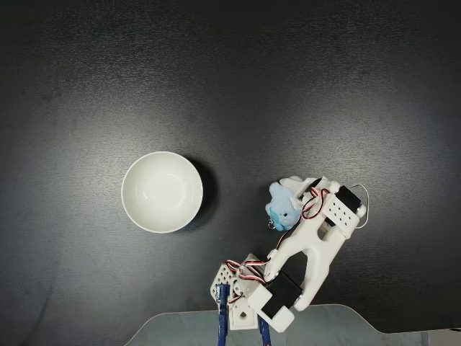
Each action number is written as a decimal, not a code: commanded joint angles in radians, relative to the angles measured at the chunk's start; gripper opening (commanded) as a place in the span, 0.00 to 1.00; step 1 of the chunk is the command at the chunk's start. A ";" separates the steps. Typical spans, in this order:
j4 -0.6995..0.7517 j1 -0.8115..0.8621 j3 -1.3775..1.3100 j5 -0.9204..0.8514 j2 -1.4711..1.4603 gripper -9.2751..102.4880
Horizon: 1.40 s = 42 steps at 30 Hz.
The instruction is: Grasp a skyblue doll and put it in the white bowl.
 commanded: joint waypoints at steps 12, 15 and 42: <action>-0.003 0.005 -0.023 0.003 -0.060 0.24; -0.003 0.005 -0.023 0.003 -0.058 0.08; 0.014 0.008 -0.383 0.308 0.173 0.07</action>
